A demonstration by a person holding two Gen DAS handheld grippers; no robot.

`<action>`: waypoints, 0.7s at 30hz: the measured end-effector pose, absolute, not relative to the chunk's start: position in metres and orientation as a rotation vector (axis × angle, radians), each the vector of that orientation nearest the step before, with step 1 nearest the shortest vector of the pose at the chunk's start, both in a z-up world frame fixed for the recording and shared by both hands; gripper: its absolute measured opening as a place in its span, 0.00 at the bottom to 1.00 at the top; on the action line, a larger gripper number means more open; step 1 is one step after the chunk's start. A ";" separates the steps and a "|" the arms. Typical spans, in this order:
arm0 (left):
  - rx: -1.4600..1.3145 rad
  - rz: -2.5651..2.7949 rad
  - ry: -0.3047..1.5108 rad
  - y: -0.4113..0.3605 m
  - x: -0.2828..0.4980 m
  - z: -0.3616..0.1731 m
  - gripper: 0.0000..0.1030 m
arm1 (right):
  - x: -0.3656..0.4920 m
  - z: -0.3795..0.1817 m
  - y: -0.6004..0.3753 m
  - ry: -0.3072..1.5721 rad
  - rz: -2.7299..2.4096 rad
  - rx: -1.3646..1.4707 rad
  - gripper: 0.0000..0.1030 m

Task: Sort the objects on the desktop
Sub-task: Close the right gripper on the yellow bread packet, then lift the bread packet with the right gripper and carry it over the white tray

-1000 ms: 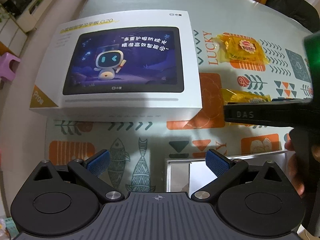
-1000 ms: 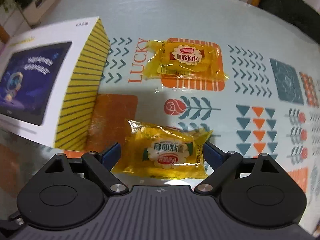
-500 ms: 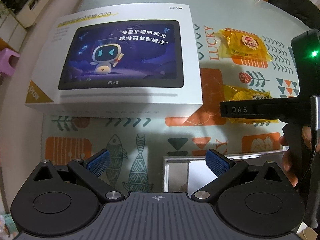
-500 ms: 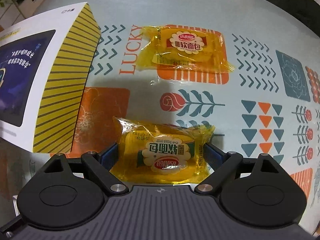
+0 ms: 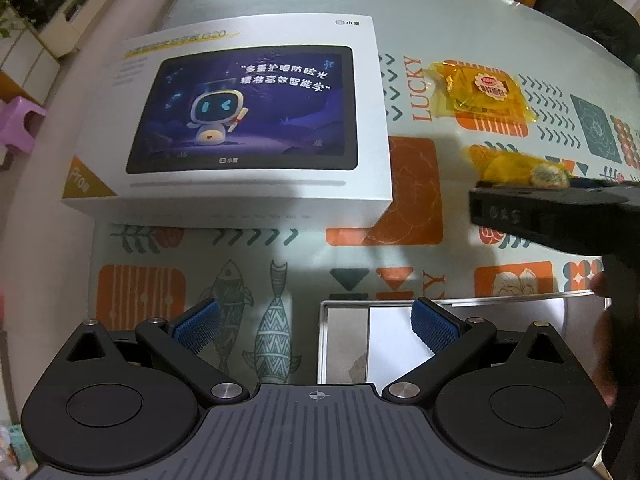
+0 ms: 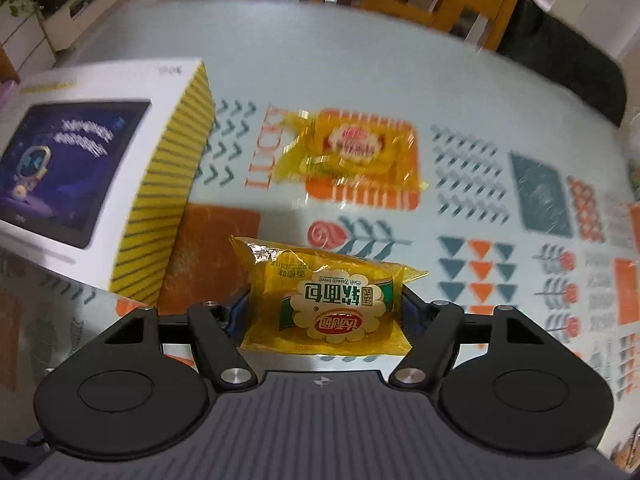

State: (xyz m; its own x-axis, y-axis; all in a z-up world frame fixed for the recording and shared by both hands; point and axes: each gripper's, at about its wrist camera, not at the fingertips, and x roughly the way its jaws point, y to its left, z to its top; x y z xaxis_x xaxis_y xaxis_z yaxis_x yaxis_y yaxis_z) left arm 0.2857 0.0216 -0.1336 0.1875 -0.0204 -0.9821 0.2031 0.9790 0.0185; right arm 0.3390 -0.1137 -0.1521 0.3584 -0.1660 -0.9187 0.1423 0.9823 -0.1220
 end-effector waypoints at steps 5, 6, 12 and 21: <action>0.149 -0.154 1.353 0.020 0.276 -0.124 1.00 | 0.329 -0.124 -0.113 1.130 -0.207 -0.019 0.86; 0.147 -0.153 1.350 0.020 0.274 -0.122 1.00 | 0.325 -0.118 -0.113 1.122 -0.204 -0.014 0.86; 0.132 -0.147 1.340 0.021 0.257 -0.113 1.00 | 0.303 -0.095 -0.116 1.071 -0.213 0.008 0.86; 0.136 -0.152 1.314 0.014 0.221 -0.103 1.00 | 0.254 -0.074 -0.130 1.025 -0.242 0.035 0.86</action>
State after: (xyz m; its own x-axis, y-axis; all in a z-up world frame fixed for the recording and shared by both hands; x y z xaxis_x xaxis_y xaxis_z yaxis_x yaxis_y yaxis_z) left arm 0.2211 0.0136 -0.1025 0.2467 -0.0339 -0.9685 0.1880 0.9821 0.0135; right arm 0.2536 -0.1298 -0.0737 0.4951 -0.1834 -0.8492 0.2163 0.9727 -0.0839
